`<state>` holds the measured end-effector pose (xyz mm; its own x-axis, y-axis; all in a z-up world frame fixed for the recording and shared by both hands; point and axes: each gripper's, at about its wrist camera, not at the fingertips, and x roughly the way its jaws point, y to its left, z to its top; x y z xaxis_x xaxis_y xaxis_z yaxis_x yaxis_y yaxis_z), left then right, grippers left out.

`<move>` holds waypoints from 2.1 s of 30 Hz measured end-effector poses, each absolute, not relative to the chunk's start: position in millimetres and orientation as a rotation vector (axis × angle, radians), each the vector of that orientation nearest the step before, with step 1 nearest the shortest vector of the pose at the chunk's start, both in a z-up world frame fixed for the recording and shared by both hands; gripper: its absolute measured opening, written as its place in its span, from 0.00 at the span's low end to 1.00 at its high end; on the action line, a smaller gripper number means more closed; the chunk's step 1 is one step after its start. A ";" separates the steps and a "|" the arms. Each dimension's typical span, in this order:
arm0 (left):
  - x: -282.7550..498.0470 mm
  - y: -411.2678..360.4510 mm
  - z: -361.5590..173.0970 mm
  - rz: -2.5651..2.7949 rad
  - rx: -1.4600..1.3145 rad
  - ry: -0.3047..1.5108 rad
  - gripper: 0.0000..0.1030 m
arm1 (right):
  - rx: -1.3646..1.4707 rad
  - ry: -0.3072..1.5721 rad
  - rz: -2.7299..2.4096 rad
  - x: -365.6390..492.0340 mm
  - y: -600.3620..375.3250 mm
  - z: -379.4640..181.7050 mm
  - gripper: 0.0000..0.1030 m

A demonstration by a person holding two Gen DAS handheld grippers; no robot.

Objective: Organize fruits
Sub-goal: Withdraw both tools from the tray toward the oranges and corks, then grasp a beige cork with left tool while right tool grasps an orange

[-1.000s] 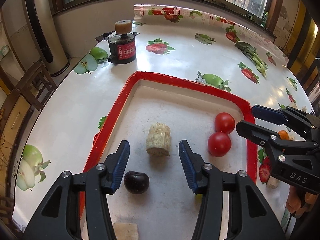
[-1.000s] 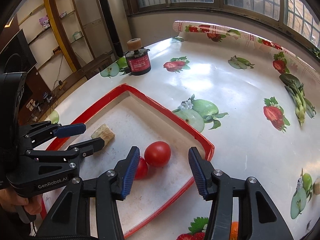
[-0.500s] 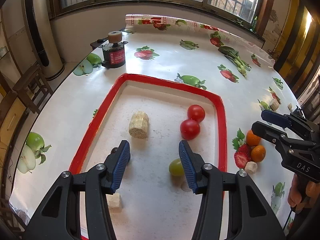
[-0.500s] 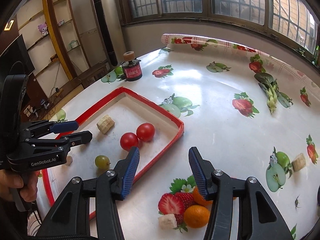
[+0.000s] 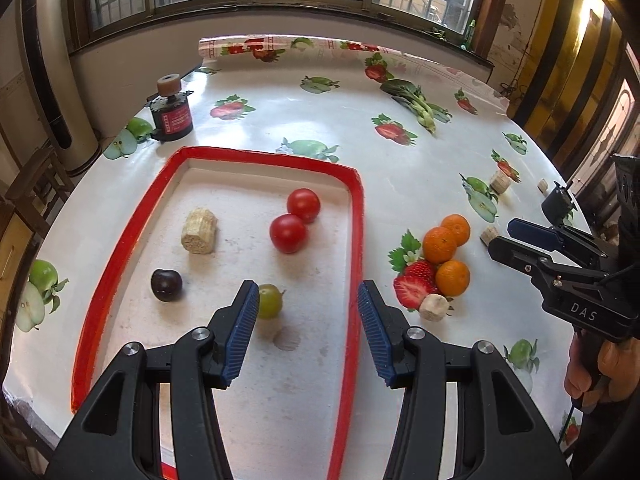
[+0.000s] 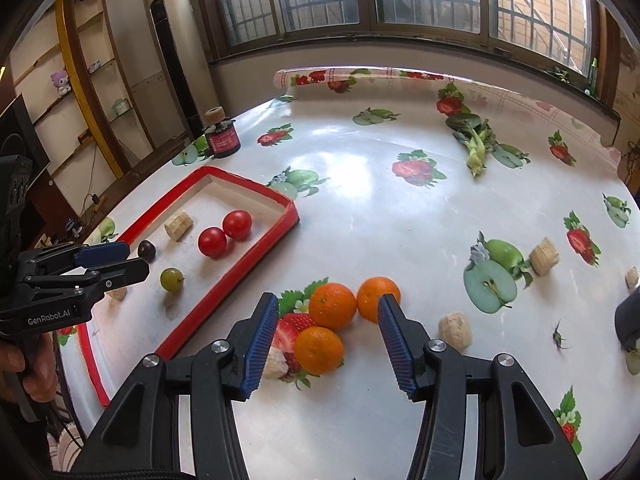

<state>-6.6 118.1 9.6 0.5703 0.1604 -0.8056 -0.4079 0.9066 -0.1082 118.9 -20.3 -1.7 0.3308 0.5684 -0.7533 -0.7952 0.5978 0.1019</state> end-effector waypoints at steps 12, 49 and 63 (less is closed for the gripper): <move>13.5 64.0 4.0 0.214 -0.265 0.933 0.48 | -0.268 0.878 0.817 131.2 -83.1 -16.6 0.52; 59.4 49.8 -49.3 0.099 -0.285 1.029 0.20 | -0.296 0.952 0.955 175.6 -0.8 -59.0 0.33; 41.2 48.2 -30.8 0.103 -0.274 0.982 0.20 | -0.319 0.895 0.931 150.5 -20.3 -37.7 0.32</move>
